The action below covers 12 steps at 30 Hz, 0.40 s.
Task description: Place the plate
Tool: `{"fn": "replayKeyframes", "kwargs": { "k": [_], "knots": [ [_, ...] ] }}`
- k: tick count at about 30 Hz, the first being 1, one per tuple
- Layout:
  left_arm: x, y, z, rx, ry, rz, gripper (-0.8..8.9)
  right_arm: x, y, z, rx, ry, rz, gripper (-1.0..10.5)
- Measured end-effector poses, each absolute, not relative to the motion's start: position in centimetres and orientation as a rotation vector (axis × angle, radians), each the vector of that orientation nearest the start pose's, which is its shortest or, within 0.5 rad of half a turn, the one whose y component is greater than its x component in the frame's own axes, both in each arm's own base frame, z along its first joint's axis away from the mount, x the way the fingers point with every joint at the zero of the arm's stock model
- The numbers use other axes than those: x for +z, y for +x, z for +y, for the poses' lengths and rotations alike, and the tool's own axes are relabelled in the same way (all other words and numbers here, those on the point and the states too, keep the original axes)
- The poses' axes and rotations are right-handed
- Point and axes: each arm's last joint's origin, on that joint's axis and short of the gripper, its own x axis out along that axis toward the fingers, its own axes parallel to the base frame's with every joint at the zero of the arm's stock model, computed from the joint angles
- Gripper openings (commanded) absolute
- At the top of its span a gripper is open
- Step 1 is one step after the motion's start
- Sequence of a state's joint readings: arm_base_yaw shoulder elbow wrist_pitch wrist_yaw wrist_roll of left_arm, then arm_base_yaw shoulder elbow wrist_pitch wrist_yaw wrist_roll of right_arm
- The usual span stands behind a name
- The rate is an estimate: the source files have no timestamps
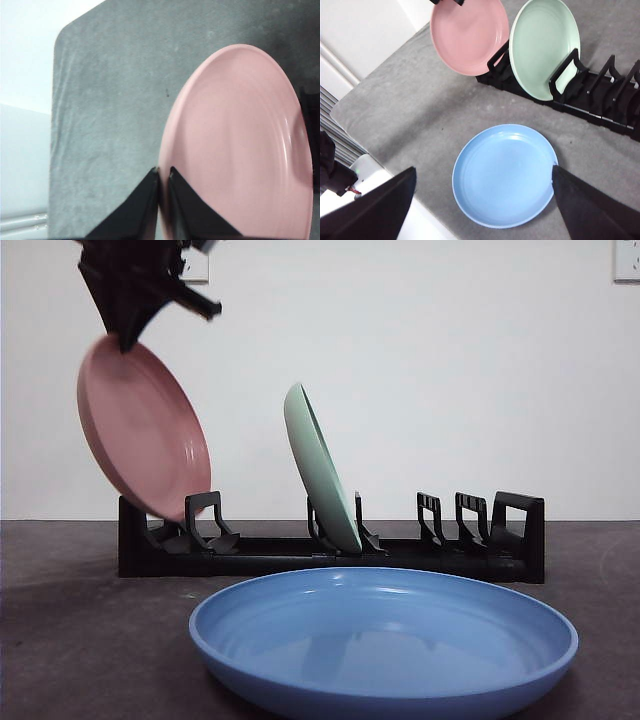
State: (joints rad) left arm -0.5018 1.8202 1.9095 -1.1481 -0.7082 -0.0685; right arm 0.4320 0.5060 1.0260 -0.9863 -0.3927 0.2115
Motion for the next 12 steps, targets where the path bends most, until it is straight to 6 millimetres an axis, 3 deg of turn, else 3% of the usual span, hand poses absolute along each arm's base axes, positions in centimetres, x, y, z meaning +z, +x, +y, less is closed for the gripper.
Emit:
{"fn": "replayKeyframes", "kwargs": {
  "k": [7,12],
  "knots": [
    [40.0,31.5,-15.5,0.210,0.545,0.869,0.04,36.4,4.7,3.4,0.759,0.181,0.549,4.3],
    [41.2,29.9,-15.7,0.191,0.557,0.885,0.04,36.6,4.8,3.4,0.762,0.182,0.524,4.3]
  ]
}}
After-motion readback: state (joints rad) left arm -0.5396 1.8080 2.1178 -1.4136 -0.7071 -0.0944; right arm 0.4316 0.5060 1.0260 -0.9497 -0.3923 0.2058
